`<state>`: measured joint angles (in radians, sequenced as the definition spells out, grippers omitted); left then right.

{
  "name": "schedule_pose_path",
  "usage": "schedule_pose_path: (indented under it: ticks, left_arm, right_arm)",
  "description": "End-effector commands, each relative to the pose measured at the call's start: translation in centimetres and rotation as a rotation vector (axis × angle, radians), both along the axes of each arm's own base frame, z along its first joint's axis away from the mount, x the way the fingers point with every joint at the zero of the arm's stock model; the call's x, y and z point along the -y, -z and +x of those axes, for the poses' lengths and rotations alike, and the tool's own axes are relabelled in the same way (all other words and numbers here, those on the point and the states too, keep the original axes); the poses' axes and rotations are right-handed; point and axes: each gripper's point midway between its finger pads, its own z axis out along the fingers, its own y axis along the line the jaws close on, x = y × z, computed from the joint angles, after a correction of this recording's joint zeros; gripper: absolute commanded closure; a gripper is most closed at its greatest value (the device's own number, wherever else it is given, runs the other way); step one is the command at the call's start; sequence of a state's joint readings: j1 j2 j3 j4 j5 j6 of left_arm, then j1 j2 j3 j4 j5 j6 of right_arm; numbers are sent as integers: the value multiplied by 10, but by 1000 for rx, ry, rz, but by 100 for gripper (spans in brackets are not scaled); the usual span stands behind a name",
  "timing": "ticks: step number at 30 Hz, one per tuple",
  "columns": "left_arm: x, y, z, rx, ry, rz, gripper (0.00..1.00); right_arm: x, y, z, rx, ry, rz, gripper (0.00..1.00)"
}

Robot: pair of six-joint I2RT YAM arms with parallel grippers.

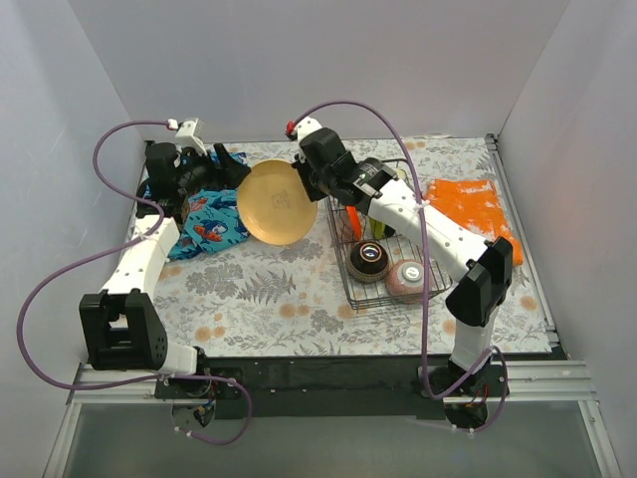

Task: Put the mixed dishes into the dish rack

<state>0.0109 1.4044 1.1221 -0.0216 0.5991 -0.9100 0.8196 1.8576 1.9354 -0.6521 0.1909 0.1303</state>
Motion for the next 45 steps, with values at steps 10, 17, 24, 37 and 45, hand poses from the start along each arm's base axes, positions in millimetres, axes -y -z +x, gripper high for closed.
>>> schedule_pose_path:
  ticks: [10, 17, 24, 37, 45]
  left_arm:
    - [-35, -20, -7, 28, -250, -11, 32]
    - [-31, -11, -15, -3, -236, -27, 32]
    - [-30, -7, -21, -12, -236, -42, 31]
    - [-27, 0, -32, -27, -230, -70, 31]
    - [-23, 3, -40, -36, -218, -84, 31]
  right_arm:
    - [104, -72, -5, 484, 709, -218, 99]
    - [108, -75, -1, 535, 789, -263, 99]
    - [112, -67, 0, 573, 827, -347, 99]
    - [109, -34, 6, 588, 811, -506, 99]
    - [106, -13, 8, 580, 779, -576, 99]
